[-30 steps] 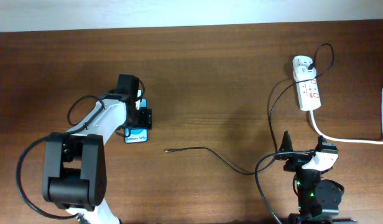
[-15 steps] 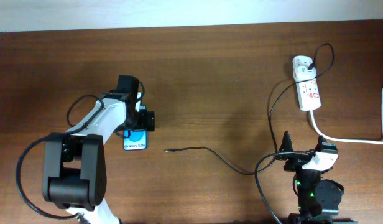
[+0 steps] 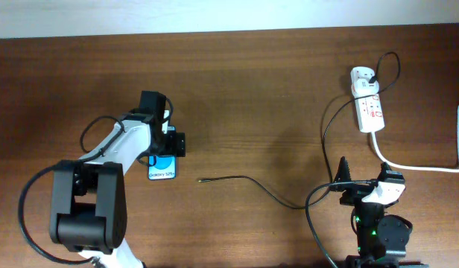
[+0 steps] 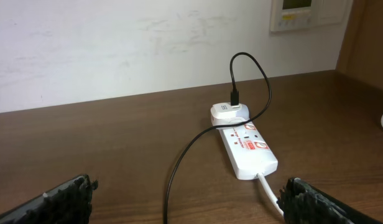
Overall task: Plug charger to phone and switch on socket
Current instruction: 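Lift the phone upright with the left gripper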
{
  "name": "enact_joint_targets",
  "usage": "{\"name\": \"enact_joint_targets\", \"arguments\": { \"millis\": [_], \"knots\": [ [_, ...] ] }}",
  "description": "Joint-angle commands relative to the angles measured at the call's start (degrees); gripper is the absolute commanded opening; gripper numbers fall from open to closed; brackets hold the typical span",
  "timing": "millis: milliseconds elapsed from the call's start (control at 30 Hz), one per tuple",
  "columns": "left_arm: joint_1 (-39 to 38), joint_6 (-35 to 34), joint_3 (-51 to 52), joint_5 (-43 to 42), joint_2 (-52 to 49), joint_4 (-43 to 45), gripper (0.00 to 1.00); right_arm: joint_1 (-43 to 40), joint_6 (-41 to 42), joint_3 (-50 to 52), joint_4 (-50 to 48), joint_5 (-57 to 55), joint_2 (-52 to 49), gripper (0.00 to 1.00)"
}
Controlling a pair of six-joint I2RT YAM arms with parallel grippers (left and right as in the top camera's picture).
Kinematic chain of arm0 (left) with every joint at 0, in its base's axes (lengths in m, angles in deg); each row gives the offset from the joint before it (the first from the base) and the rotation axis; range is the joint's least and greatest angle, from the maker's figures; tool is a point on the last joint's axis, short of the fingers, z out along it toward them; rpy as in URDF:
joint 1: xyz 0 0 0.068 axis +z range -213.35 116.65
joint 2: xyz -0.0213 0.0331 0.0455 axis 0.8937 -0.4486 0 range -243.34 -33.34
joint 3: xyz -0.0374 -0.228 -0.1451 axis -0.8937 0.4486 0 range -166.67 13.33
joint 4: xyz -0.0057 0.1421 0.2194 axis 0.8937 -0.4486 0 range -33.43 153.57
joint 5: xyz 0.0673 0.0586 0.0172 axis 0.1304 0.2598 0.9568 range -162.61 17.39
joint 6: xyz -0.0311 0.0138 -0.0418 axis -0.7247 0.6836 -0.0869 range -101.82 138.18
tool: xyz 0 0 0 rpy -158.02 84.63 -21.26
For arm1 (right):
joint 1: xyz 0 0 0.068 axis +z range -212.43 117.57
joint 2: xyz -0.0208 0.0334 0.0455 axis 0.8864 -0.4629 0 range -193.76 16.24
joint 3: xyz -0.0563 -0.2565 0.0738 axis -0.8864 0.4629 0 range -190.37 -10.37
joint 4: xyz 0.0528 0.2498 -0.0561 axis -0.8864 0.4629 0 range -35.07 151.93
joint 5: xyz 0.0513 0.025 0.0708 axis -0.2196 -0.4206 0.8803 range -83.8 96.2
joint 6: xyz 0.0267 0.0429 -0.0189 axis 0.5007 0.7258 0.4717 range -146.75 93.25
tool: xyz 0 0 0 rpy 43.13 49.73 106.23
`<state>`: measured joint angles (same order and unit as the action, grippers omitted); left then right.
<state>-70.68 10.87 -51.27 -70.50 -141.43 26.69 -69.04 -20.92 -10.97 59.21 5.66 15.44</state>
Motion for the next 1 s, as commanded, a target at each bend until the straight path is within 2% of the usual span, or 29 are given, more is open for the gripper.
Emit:
{"name": "enact_joint_targets", "arguments": {
  "millis": [0,33,267,700,967],
  "knots": [
    [-0.13,0.02,3.02,1.77,-2.60,-0.37,0.80,-0.17,-0.04,0.28,0.44,-0.11,0.44,0.98],
    [-0.13,0.02,3.08,1.79,-2.60,-0.48,0.75,-0.17,-0.04,0.28,0.42,-0.11,0.44,0.98],
    [-0.13,0.04,3.37,1.77,-2.58,-0.79,0.61,-0.17,-0.04,0.28,0.42,-0.11,0.44,0.98],
    [-0.13,0.02,-9.16,0.24,-2.12,-14.51,0.52,-0.17,-0.04,0.28,0.44,-0.11,0.44,0.98],
    [-0.13,-0.39,-14.69,-1.60,6.58,-22.91,0.50,-0.17,-0.04,0.28,0.42,-0.11,0.44,0.98]
  ]
}}
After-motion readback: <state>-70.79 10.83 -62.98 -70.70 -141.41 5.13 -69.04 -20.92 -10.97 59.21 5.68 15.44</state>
